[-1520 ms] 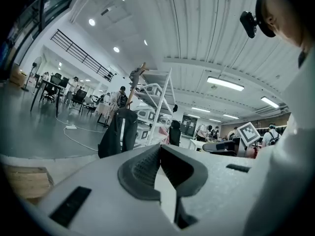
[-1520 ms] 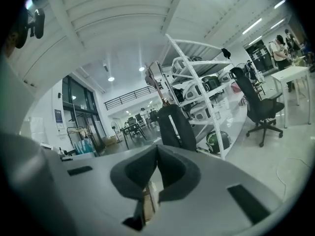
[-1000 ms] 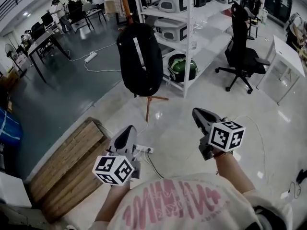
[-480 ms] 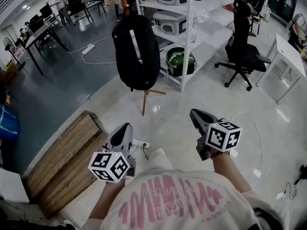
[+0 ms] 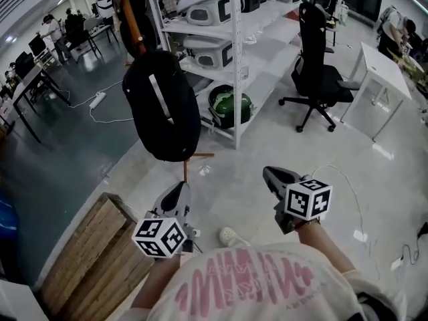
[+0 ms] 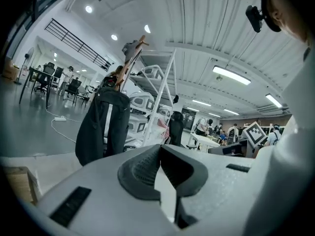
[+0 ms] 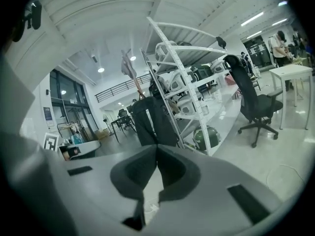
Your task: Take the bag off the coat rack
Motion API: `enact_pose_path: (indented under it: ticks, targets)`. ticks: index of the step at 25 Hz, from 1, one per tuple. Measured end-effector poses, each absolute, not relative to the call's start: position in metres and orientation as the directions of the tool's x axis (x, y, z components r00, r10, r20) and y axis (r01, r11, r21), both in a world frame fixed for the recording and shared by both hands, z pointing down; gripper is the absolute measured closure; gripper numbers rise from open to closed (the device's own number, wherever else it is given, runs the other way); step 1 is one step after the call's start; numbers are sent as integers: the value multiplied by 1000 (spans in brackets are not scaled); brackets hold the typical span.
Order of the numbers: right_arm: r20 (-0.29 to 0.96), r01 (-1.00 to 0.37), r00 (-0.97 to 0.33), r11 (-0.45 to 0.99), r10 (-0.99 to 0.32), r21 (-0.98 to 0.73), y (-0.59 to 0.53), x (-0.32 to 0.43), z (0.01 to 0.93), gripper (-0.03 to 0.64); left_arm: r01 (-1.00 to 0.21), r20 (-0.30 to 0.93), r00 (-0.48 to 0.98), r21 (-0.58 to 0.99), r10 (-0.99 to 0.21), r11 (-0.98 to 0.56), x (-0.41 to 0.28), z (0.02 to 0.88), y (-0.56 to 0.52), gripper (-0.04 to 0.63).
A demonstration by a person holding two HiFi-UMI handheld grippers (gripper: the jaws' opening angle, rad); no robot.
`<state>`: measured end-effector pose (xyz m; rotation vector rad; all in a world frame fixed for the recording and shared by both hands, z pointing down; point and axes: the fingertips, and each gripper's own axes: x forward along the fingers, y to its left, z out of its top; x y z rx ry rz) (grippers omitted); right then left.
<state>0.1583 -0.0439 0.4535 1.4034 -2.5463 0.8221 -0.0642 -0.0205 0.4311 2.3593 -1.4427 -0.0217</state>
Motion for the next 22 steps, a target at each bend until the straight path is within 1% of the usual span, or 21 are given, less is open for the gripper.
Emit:
enact_pose_path:
  ticks: [3, 9, 16, 20, 22]
  targets:
    - [354, -828, -546, 424, -759, -368, -81, 162, 444, 612, -855, 168, 474, 322, -864, -407, -66, 423, -68, 592]
    - [300, -829, -540, 435, -787, -353, -154, 167, 416, 612, -858, 110, 467, 297, -878, -419, -71, 393, -135, 592]
    - [283, -812, -572, 481, -770, -331, -222, 153, 419, 612, -900, 97, 361, 297, -928, -319, -111, 400, -181, 592]
    - [274, -774, -606, 475, -747, -418, -249, 143, 428, 612, -898, 113, 327, 346, -938, -271, -125, 412, -196, 592]
    - [280, -767, -616, 480, -736, -425, -258, 136, 435, 612, -899, 113, 316, 352, -942, -259, -130, 412, -198, 592]
